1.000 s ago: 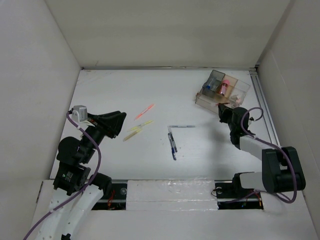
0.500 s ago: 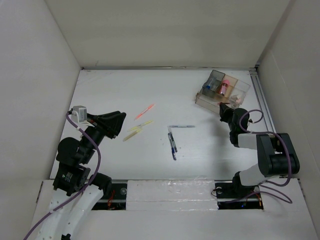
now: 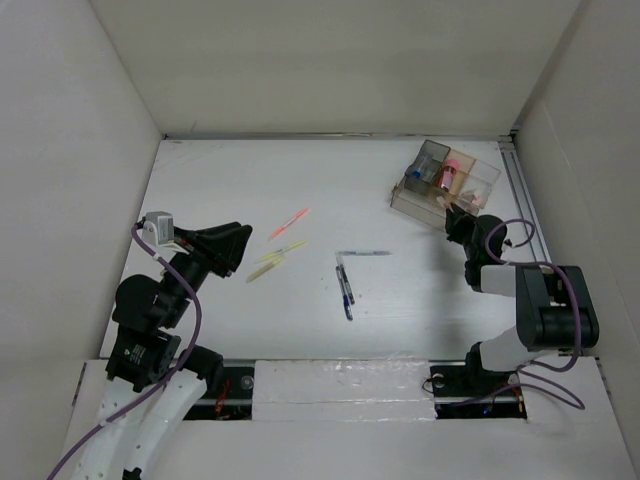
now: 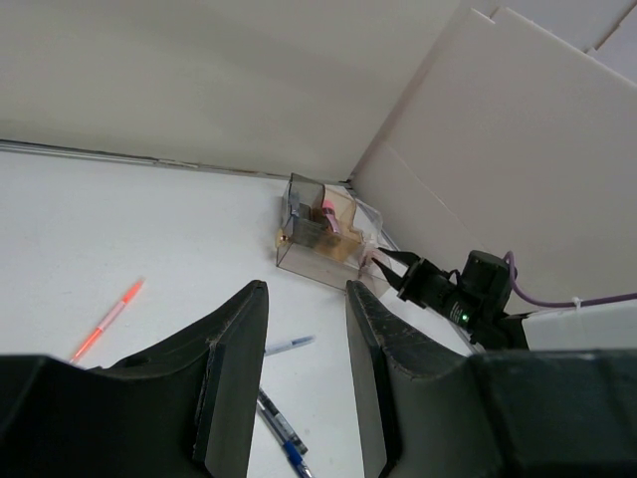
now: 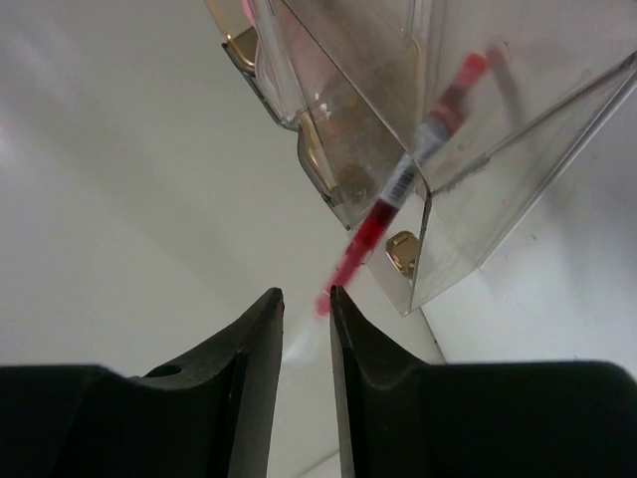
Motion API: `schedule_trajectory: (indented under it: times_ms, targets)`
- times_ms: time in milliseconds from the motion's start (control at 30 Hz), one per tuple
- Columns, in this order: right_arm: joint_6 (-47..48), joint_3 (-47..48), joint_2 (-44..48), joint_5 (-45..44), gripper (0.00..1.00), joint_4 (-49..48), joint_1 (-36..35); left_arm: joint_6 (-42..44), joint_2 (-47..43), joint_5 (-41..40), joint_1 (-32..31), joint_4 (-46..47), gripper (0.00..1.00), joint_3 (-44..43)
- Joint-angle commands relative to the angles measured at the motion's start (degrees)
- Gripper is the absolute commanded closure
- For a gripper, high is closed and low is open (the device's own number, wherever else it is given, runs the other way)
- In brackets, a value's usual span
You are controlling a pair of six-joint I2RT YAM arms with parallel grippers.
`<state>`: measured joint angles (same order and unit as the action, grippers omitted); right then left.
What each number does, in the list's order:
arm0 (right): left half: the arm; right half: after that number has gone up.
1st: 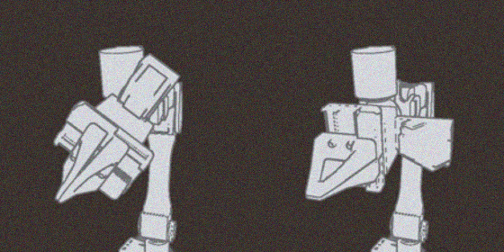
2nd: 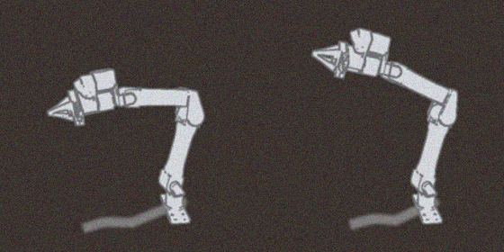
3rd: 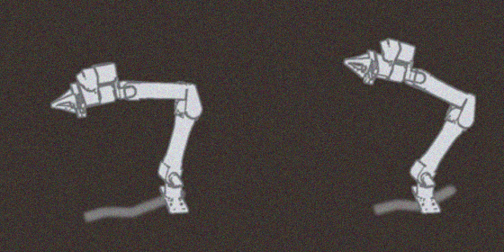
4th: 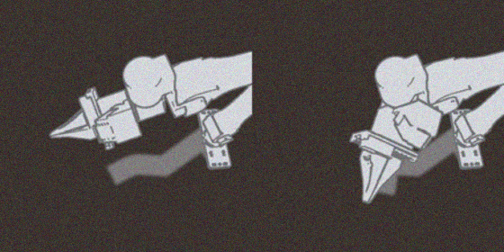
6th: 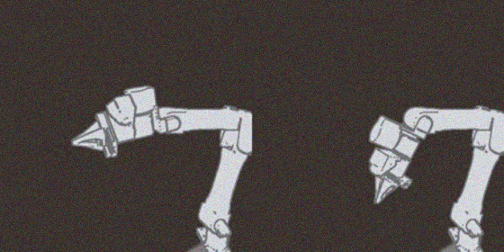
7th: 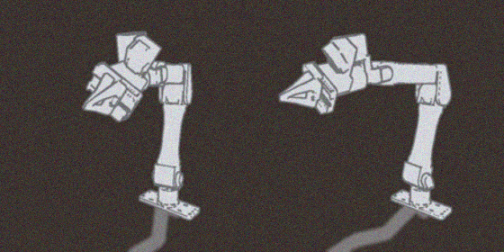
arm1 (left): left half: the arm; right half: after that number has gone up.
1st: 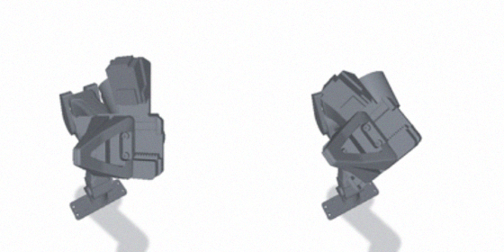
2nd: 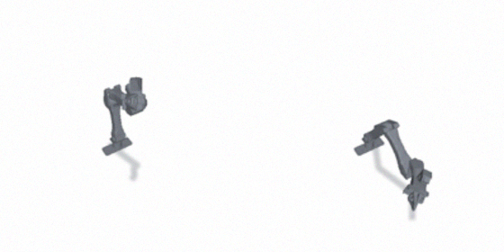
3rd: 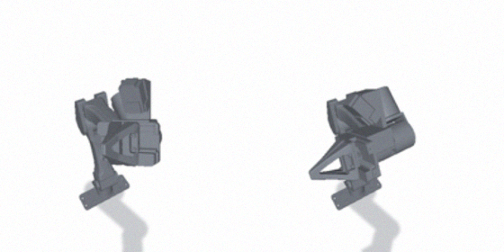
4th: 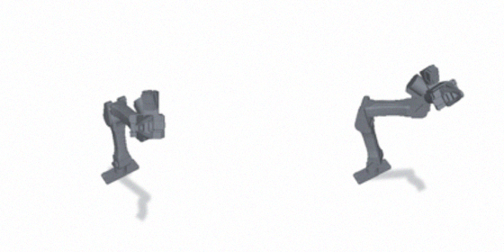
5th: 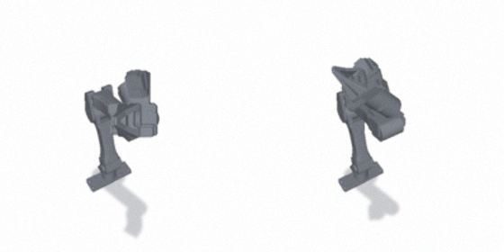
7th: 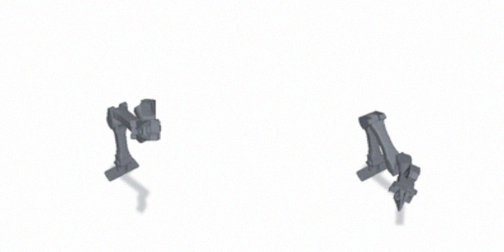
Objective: Organize the desk
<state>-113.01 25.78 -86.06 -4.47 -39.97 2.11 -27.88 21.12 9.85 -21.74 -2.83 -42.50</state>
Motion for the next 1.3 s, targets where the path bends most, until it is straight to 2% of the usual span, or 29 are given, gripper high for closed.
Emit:
schedule_trajectory:
  times_ms: [0, 67, 100, 133, 300, 400, 433, 467, 500, 533, 600, 633, 700, 733, 767, 833, 900, 933, 1000, 1033, 1133, 1267]
  targets:
    - [-6.52, 1.64, -0.77, 0.43, 0.68, -5.55, 0.97, 0.81, -0.47, 0.35, 0.12, 2.39, 0.67, -1.09]
    - [-6.34, 1.29, -1.3, 0.95, 0.62, -7.84, 0.97, 0.81, -0.47, 0.35, 0.12, 2.39, 0.67, -1.01]
    - [-6.34, 1.2, -1.74, 1.04, 0.55, -9.15, 1.49, 0.81, -0.47, 0.35, 0.12, 2.39, 0.67, -1.01]
    - [-6.34, 1.12, -1.74, 1.04, 0.53, -9.17, 1.49, 0.81, -0.47, 0.35, 0.12, 2.39, 0.67, -1.01]
    - [-4.68, 0.76, -1.04, 1.65, 0.5, -14.7, 1.49, 0.81, -0.38, 0.26, 0.12, 2.39, 0.67, -1.09]
    - [0.93, 2.86, 2.28, 3.32, 0.51, -13.57, 1.49, 0.81, -0.21, 0.43, 0.12, 2.39, 0.67, -1.09]
    - [7.56, 5.83, 4.56, 5.76, 0.55, -10.25, 0.8, 0.81, -0.21, 0.44, 0.12, 2.39, 0.67, -1.01]
    - [7.63, 5.86, 4.59, 5.79, 0.55, -10.22, -0.08, 0.81, -0.21, 0.44, 0.12, 2.39, 0.67, -1.01]
    - [11.02, 6.9, 6.68, 6.57, 0.6, -9.61, -0.78, 0.81, -0.29, 0.35, 0.12, 2.39, 0.67, -1.09]
    - [18.11, 8.22, 7.57, 7.54, 0.72, -7.86, -1.49, 0.81, -0.47, 0.17, 0.12, 2.39, 0.67, -1.09]
    - [26.22, 12.44, 8.89, 12.45, 0.88, -3.83, -3.59, 0.9, -0.65, 0.17, 0.12, 2.39, 0.67, -1.01]
    - [34.53, 13.93, 9.85, 14.82, 0.99, 0.72, -4.65, 0.81, -0.65, 0.09, 0.12, 2.22, 0.67, -1.09]
    - [43.35, 18.33, 10.21, 16.33, 1.0, 6.88, -8.41, 0.81, -0.73, 0.26, 0.12, 2.39, 0.67, -0.83]
    - [51.93, 19.99, 10.04, 16.51, 1.0, 14.84, -9.83, 0.81, -0.56, 0.26, 0.12, 2.48, 0.67, -0.92]
    - [56.28, 21.58, 9.69, 15.9, 0.99, 18.4, -11.24, 0.81, -0.47, 0.43, 0.12, 2.39, 0.67, -1.09]
    - [67.94, 25.62, 8.29, 15.98, 0.91, 28.47, -14.74, 0.72, -0.21, 0.79, 0.12, 2.39, 0.67, -1.01]
    - [74.57, 29.39, 5.74, 16.6, 0.84, 34.83, -16.6, 0.63, -0.12, 0.96, 0.12, 2.39, 0.67, -0.92]
    - [79.65, 30.28, 5.29, 15.38, 0.76, 39.74, -18.61, 0.55, 0.06, 1.05, 0.12, 2.48, 0.67, -0.92]
    - [83.55, 30.99, 4.59, 14.58, 0.64, 42.77, -20.56, 0.54, 0.49, 1.23, 0.12, 2.39, 0.67, -1.09]
    - [86.61, 31.35, 4.67, 14.49, 0.53, 44.26, -21.96, 0.54, 0.5, 1.23, 0.12, 2.39, 0.67, -1.01]
    - [91.89, 32.31, 3.8, 14.06, 0.38, 46.89, -23.9, 0.46, 0.67, 0.96, 0.12, 2.48, 0.67, -0.83]
    - [96.75, 36.96, -0.24, 6.88, 0.31, 54.1, -27.85, 0.46, 0.85, 1.23, 0.12, 2.39, 0.67, -0.92]
